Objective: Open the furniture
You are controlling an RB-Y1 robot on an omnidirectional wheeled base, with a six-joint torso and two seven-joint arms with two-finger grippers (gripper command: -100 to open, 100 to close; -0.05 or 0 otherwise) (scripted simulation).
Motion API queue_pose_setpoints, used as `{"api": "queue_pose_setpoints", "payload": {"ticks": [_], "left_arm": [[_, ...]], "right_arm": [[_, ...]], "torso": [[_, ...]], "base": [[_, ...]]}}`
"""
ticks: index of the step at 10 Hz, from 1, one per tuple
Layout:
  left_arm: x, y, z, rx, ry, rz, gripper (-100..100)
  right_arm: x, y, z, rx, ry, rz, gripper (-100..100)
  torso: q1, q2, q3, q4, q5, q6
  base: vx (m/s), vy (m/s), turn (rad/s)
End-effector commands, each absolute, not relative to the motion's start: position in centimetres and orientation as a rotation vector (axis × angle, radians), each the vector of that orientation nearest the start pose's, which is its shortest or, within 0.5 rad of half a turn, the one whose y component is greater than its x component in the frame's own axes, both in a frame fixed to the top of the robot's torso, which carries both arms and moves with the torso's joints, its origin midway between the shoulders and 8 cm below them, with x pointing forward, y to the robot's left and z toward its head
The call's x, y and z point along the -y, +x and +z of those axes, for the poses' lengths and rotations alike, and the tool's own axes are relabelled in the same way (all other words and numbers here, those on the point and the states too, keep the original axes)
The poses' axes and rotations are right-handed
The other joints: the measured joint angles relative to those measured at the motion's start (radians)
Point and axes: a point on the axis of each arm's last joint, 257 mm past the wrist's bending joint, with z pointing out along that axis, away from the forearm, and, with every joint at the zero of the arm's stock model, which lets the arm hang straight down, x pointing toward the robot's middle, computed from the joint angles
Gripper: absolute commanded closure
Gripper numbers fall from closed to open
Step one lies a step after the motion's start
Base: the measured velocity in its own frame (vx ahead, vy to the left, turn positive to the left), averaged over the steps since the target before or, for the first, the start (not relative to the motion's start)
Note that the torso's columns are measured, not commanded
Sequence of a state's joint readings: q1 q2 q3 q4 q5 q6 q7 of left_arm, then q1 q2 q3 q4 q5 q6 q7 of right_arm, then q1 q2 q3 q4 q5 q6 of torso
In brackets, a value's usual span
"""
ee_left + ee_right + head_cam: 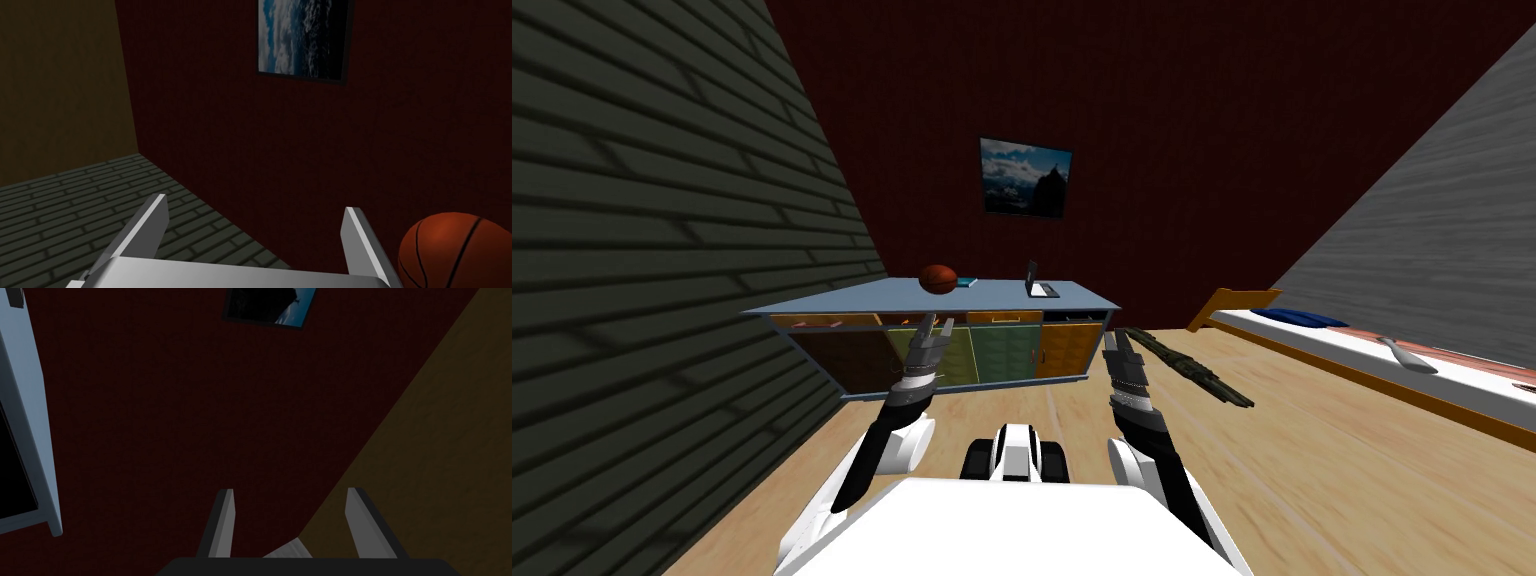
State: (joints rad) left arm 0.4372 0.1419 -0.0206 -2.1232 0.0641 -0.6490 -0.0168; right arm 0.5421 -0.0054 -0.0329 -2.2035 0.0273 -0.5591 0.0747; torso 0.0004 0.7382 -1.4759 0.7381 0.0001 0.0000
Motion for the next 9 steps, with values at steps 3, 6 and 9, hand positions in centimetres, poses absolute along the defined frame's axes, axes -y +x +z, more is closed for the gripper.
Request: {"api": "queue_pose_setpoints", "payload": {"ticks": [3, 6, 9], "left_arm": [[-27.3, 35.6, -2.5, -0.661, -0.560, -1.380, -100], [-27.8, 35.8, -4.6, -0.670, -0.574, -1.378, -100], [-28.3, 35.8, -6.3, -0.671, -0.584, -1.379, -100]], "right_arm": [[29.3, 34.3, -1.2, -0.689, 0.645, 1.157, 0], [29.3, 34.3, -1.2, -0.689, 0.645, 1.157, 0], [29.3, 34.3, -1.2, -0.689, 0.645, 1.157, 0]], "torso": [[-0.001, 0.000, 0.000, 0.000, 0.000, 0.000], [0.000, 0.001, 0.001, 0.000, 0.000, 0.000], [-0.001, 0.000, 0.000, 0.000, 0.000, 0.000]], "base": [[0.066, -0.033, -0.015], [0.060, -0.024, -0.009], [0.080, -0.032, -0.011]]}}
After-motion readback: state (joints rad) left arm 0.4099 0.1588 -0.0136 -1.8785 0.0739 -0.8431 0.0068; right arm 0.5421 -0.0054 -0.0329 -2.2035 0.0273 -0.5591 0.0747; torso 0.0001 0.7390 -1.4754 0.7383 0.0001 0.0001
